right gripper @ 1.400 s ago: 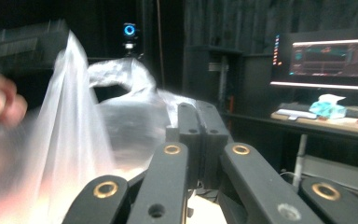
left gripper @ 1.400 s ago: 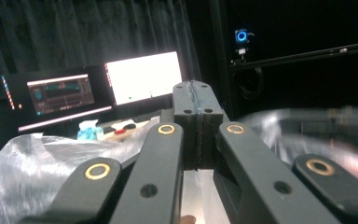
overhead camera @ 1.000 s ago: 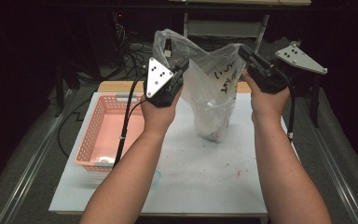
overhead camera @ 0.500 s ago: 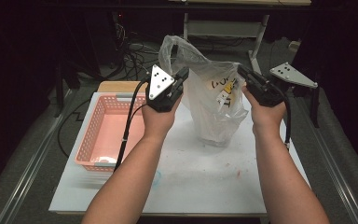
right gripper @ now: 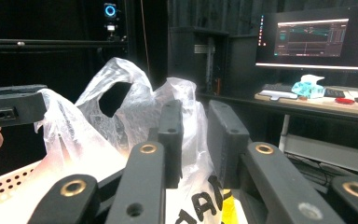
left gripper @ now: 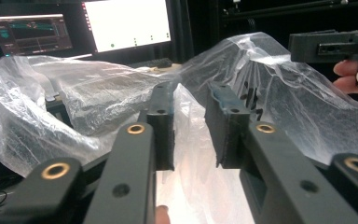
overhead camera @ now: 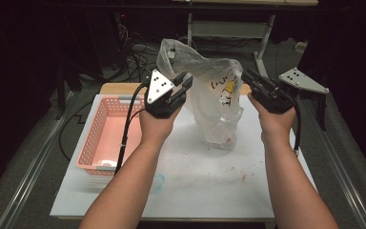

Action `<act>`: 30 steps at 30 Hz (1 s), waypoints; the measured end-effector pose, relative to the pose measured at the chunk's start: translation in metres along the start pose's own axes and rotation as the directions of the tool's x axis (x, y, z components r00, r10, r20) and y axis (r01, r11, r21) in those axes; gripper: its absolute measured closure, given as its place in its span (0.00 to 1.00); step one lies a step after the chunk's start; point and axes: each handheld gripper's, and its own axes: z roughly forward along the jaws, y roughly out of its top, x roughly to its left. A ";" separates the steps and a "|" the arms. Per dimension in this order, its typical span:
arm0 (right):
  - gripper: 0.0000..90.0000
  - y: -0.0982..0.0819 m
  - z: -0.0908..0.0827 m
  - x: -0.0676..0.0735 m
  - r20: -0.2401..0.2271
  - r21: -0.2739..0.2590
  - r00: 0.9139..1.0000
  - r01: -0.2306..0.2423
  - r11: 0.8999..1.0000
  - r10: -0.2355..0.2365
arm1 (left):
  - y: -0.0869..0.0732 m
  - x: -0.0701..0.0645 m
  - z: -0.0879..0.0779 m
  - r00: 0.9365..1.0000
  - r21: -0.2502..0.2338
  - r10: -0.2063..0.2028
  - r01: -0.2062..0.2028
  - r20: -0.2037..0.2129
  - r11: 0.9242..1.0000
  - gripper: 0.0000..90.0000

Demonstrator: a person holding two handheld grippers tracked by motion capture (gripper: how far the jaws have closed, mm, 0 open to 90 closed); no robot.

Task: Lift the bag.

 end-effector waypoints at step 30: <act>0.74 -0.024 -0.021 0.001 -0.017 0.077 1.000 0.019 0.997 -0.018 | -0.047 0.005 -0.029 0.994 0.191 -0.105 0.095 0.043 0.977 0.43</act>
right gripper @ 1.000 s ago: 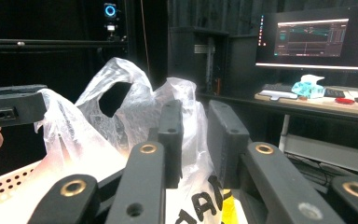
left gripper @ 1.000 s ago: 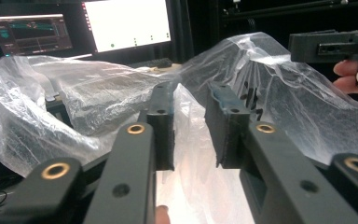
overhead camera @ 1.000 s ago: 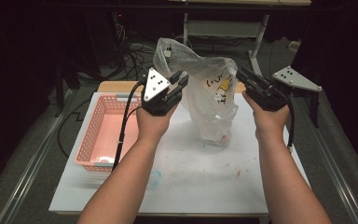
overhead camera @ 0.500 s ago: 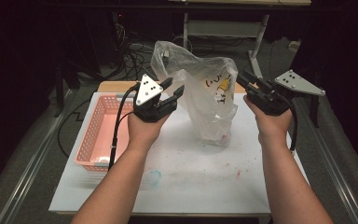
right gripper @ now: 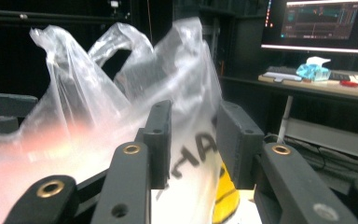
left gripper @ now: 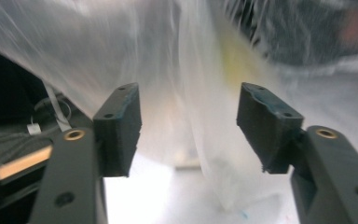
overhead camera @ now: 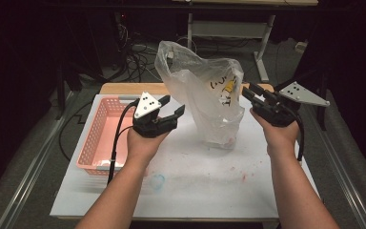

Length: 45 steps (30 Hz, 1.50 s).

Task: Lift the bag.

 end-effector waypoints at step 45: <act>0.00 -0.164 -0.056 0.017 0.034 0.340 0.999 -0.038 0.940 0.028 | -0.132 -0.066 0.004 0.981 0.281 -0.060 0.005 0.185 0.960 0.00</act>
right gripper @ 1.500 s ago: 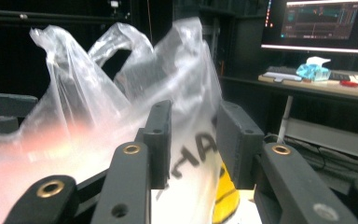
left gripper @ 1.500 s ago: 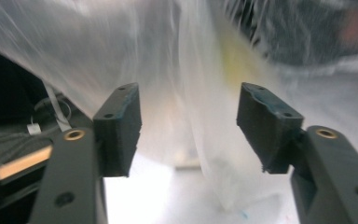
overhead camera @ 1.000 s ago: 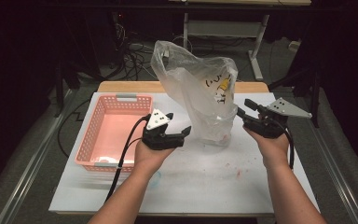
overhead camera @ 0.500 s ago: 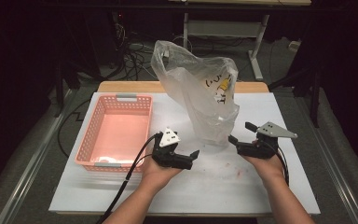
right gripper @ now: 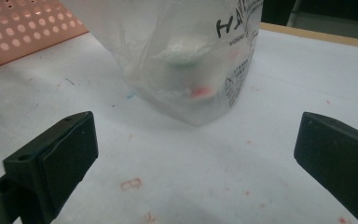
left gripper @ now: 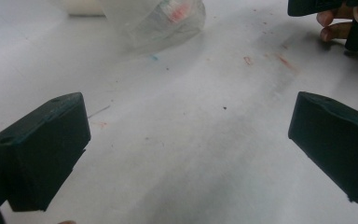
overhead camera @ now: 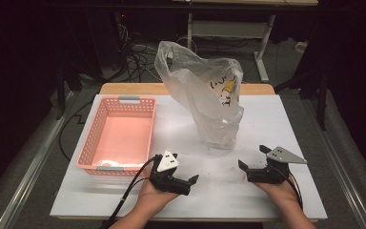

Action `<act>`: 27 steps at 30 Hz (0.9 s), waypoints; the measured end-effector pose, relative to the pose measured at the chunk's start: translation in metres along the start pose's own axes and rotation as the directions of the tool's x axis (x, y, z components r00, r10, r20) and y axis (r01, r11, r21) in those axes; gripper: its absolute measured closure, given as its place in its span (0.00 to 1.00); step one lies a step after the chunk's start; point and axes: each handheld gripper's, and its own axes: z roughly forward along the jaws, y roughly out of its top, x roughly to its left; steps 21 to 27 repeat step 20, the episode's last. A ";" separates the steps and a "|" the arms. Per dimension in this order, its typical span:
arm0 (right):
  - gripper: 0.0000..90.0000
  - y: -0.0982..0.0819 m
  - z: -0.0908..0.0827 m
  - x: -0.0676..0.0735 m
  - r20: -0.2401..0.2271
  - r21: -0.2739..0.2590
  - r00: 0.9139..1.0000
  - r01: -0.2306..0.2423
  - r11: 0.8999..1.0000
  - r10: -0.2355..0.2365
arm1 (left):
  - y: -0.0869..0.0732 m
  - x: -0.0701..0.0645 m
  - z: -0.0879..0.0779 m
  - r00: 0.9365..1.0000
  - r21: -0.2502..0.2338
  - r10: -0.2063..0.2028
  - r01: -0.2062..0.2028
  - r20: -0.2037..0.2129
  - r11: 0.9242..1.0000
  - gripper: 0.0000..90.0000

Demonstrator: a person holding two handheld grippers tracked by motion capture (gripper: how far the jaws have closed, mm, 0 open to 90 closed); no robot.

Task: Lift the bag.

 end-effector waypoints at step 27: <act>0.00 -0.007 -0.016 -0.001 -0.004 -0.073 1.000 -0.006 0.997 0.006 | -0.017 -0.002 -0.005 0.999 -0.047 -0.021 0.020 -0.025 0.999 0.00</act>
